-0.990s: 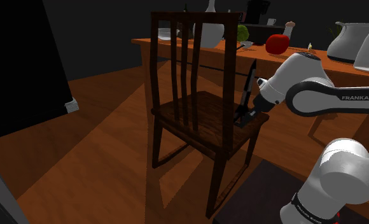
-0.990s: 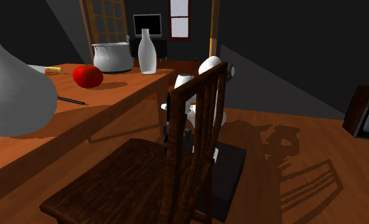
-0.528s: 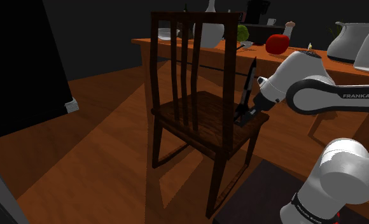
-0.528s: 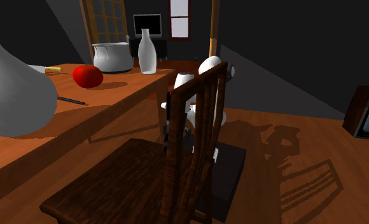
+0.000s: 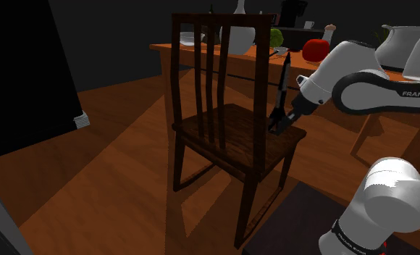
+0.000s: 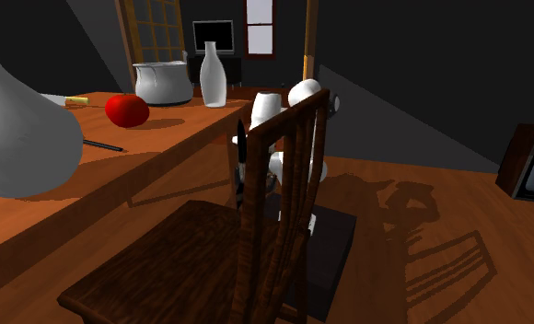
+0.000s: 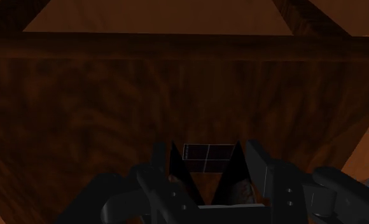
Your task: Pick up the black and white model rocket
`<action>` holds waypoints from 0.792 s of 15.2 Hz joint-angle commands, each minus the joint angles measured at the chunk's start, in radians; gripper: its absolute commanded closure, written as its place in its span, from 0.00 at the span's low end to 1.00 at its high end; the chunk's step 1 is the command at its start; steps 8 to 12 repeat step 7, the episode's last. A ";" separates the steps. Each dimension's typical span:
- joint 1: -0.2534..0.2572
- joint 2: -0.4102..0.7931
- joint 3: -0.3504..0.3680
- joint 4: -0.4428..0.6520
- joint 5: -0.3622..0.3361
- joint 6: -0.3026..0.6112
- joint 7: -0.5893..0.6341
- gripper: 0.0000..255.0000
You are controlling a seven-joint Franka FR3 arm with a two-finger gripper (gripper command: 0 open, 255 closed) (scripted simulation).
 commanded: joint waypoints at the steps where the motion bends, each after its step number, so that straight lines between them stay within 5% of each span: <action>1: 0.002 0.000 0.002 0.023 0.002 -0.024 0.001 1.00; 12: 0.005 0.006 0.007 0.082 0.007 -0.076 0.001 1.00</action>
